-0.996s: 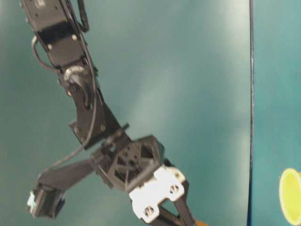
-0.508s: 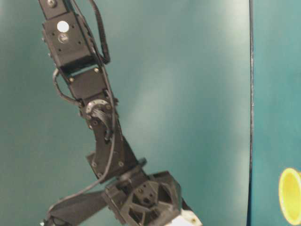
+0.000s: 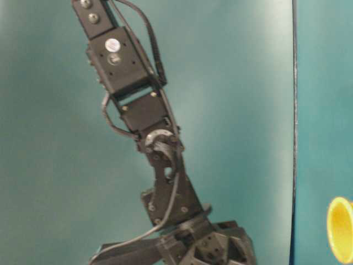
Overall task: Move the block to the left with right arm.
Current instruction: 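Carry the held cube further left toward the left gripper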
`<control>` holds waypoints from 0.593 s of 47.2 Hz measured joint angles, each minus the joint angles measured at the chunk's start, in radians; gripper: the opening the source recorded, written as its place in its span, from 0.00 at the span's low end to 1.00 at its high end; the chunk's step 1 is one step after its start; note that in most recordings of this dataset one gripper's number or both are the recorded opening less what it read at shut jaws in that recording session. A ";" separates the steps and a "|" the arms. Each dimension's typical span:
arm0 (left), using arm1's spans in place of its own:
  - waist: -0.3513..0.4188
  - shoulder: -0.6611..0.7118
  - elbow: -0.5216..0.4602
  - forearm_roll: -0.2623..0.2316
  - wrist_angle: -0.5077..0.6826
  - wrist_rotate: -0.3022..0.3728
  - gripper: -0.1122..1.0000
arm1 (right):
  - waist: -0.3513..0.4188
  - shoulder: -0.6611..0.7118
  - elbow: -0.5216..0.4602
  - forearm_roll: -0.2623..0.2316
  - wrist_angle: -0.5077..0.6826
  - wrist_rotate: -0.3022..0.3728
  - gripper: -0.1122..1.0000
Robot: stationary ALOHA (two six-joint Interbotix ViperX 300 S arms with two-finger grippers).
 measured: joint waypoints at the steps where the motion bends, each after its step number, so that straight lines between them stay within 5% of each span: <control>1: 0.002 0.000 0.002 0.000 0.000 0.000 0.10 | 0.000 0.003 0.000 0.000 -0.005 0.000 0.47; 28: 0.002 0.000 0.000 0.000 0.000 0.000 0.10 | 0.000 0.060 -0.081 0.000 -0.038 0.000 0.47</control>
